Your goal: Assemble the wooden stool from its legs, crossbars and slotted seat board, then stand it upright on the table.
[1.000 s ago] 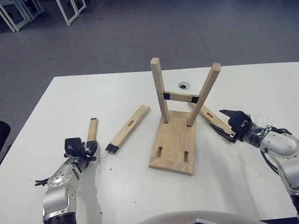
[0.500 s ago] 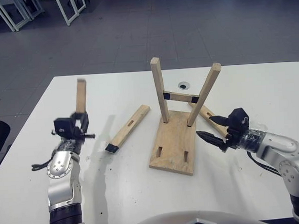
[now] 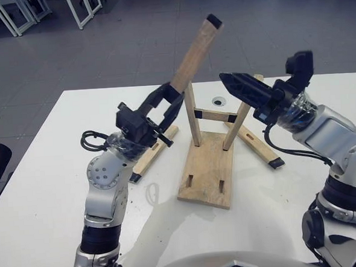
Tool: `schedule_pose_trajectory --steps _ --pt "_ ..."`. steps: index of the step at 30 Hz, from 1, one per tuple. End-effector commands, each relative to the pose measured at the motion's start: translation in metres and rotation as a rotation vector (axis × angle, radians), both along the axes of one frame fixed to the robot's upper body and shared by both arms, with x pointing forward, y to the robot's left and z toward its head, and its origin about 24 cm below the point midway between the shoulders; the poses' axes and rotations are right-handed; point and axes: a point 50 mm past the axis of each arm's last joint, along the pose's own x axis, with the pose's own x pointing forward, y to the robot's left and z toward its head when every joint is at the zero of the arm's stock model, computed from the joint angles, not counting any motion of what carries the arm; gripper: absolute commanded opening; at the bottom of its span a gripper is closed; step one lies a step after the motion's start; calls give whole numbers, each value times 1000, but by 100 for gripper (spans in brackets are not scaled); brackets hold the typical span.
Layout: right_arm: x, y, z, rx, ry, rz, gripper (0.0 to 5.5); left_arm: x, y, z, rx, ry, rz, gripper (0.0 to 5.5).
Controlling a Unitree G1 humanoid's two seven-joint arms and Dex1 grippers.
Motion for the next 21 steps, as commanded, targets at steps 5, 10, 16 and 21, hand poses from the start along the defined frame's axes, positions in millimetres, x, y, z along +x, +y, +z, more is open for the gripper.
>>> schedule_pose_trajectory --steps 5,10,16,21 --pt "0 16 31 133 -49 56 428 0 -10 -10 114 -9 -27 133" --pt "4 18 38 190 -27 40 337 4 -5 -5 174 -122 47 133" --pt "2 21 36 185 -1 73 224 6 -3 0 177 -179 78 133" --pt "4 19 34 170 4 68 131 6 -6 0 174 -180 59 133"
